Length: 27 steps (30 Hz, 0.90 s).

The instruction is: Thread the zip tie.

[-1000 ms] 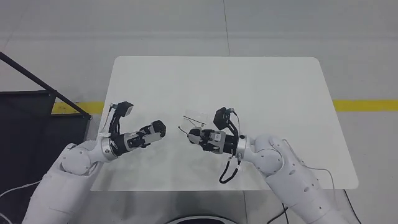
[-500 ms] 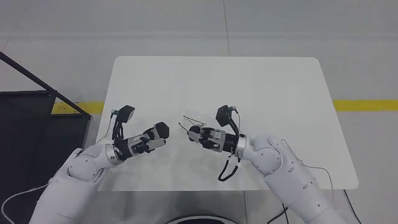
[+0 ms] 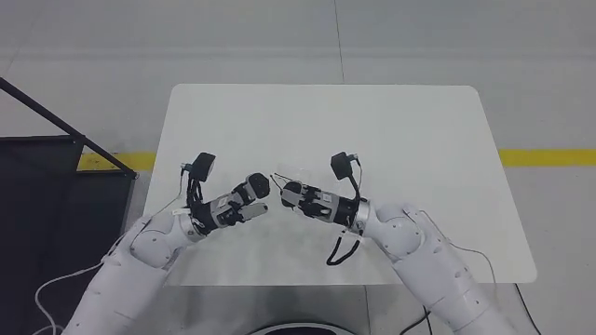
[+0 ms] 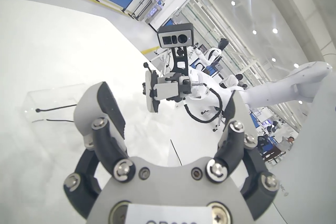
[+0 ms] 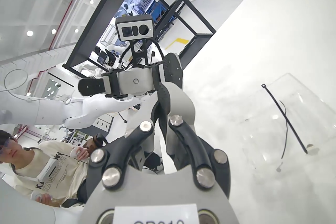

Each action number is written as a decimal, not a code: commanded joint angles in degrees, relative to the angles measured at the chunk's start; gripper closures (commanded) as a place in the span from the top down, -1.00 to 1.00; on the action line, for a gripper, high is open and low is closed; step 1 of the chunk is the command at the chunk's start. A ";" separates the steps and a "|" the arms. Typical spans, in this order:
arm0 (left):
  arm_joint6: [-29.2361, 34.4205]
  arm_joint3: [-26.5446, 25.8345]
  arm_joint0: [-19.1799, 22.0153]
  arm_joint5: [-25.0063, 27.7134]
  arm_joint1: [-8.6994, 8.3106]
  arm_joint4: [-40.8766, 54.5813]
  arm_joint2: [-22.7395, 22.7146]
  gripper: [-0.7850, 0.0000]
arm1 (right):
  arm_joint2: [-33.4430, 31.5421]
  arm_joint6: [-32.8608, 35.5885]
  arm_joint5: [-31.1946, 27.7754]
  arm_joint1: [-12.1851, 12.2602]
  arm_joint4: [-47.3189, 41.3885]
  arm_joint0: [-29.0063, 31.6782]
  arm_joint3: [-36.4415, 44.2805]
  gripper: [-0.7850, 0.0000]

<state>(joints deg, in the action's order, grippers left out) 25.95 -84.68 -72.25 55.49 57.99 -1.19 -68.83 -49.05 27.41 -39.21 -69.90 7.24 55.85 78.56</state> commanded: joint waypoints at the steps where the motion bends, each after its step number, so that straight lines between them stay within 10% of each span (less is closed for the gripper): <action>1: -1.60 1.34 0.86 0.32 0.40 -1.13 0.84 0.69 | 0.09 0.75 -0.22 -0.11 -0.80 -0.38 -0.61 -1.00; 10: -7.02 4.84 3.04 -0.41 1.73 -5.01 2.71 0.00 | 0.60 2.55 0.35 -0.66 -2.34 -1.37 -2.00 -1.00; 27: -9.59 6.19 3.28 0.60 2.73 -6.76 3.82 -0.38 | 0.02 2.48 2.00 -1.17 -1.66 -0.95 -1.83 -1.00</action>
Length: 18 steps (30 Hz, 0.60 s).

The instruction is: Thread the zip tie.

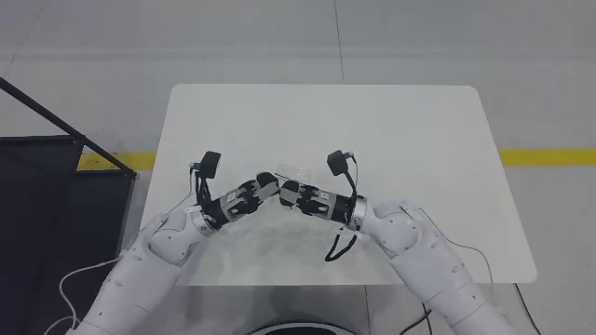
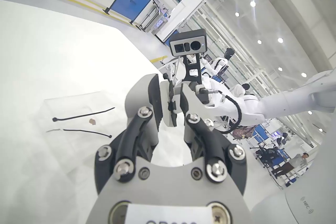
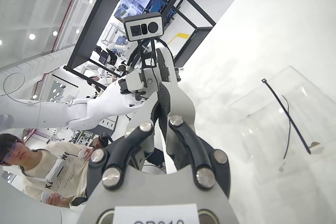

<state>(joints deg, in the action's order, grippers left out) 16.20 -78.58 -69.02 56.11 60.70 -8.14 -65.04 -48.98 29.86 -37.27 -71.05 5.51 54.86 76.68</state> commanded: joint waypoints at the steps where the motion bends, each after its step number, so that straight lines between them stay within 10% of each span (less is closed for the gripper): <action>1: 0.29 0.12 0.10 -0.09 0.03 0.32 0.03 -0.37 | -0.09 0.04 -0.02 -0.04 0.06 0.09 0.11 -1.00; 18: 2.82 0.97 0.78 0.10 0.27 3.28 0.34 -0.76 | -0.78 0.37 0.43 -0.34 1.28 0.60 0.69 -1.00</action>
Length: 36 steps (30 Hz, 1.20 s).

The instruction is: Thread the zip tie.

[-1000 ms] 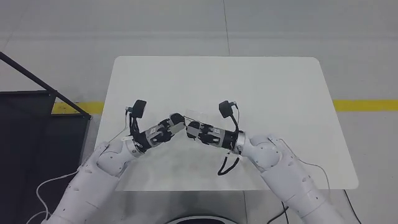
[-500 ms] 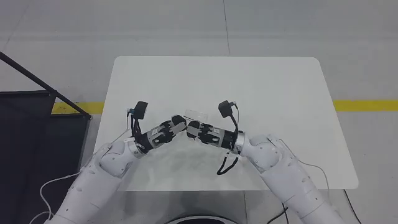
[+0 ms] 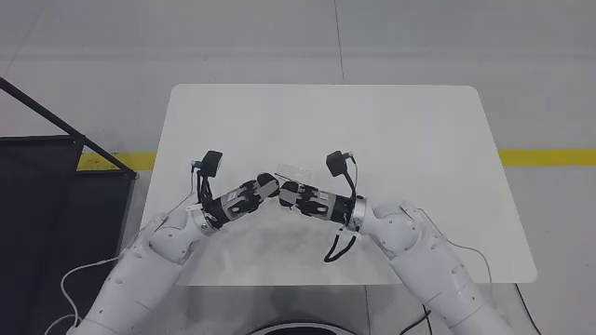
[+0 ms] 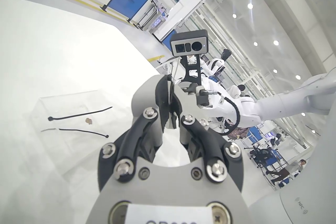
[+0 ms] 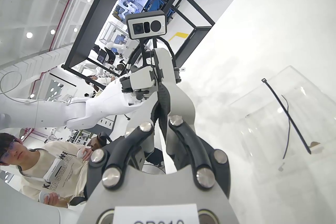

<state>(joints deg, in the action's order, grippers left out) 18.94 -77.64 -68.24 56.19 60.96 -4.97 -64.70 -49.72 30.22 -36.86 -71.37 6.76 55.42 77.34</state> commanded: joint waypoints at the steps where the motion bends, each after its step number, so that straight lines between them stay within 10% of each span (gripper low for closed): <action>1: 0.35 0.04 -0.01 0.09 0.02 0.33 0.10 -0.80 | -0.08 0.03 0.04 -0.03 0.06 0.08 0.06 -1.00; 20: 3.19 0.65 0.42 0.77 0.06 3.08 0.11 -1.00 | -0.54 -0.02 0.89 -0.42 1.49 0.40 0.52 -1.00; 25: 2.60 0.51 0.15 1.20 0.05 2.70 -0.54 -1.00 | -0.79 -0.09 1.59 -0.45 2.09 0.77 0.85 -0.40; 36: 2.29 0.27 -0.37 1.73 -0.04 2.77 -1.65 -1.00 | -2.27 0.91 0.88 -0.16 1.54 1.85 0.46 -0.36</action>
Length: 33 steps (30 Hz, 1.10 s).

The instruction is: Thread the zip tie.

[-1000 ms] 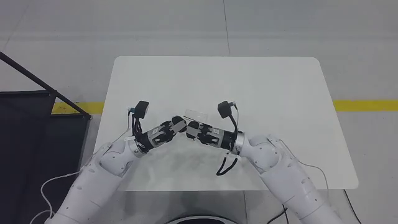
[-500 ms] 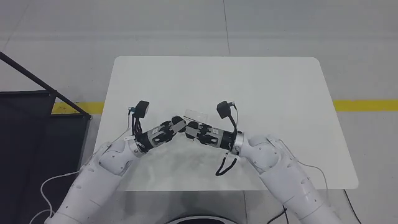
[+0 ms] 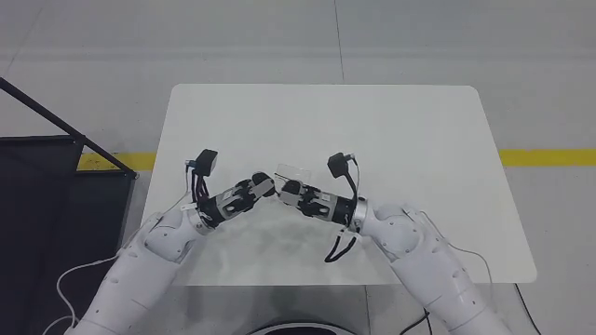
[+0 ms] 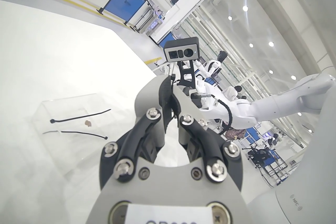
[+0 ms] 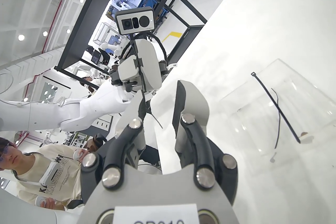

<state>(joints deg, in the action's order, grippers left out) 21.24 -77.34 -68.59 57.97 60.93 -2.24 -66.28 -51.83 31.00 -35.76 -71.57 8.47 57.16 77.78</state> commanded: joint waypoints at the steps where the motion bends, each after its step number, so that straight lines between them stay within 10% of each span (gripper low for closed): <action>1: -0.02 -0.07 -0.06 -0.06 0.00 -0.01 -0.12 -1.00 | -0.24 0.32 -0.45 0.06 -0.35 0.23 0.08 -0.39; 10: -0.18 0.03 -0.14 -0.16 0.11 -0.31 -0.21 -1.00 | -0.50 1.92 -1.52 0.13 -1.21 0.45 0.48 -0.99; 19: -0.11 0.26 -0.10 -0.13 0.20 -0.25 -0.32 -1.00 | -0.21 2.66 -1.53 -0.05 -1.64 -0.01 0.31 -0.99; 23: -0.14 0.40 -0.06 -0.04 0.25 -0.24 -0.34 -1.00 | -0.11 2.97 -1.50 -0.11 -1.66 -0.14 0.33 -0.42; 33: 0.13 0.76 0.16 -0.01 0.33 -0.04 -0.43 -1.00 | -0.08 3.47 -1.59 -0.22 -2.00 -0.31 0.15 -0.79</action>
<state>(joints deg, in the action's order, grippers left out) 21.37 -76.58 -68.43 57.93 61.25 -2.22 -66.69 -51.89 34.47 -37.29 -71.78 6.48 56.86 77.92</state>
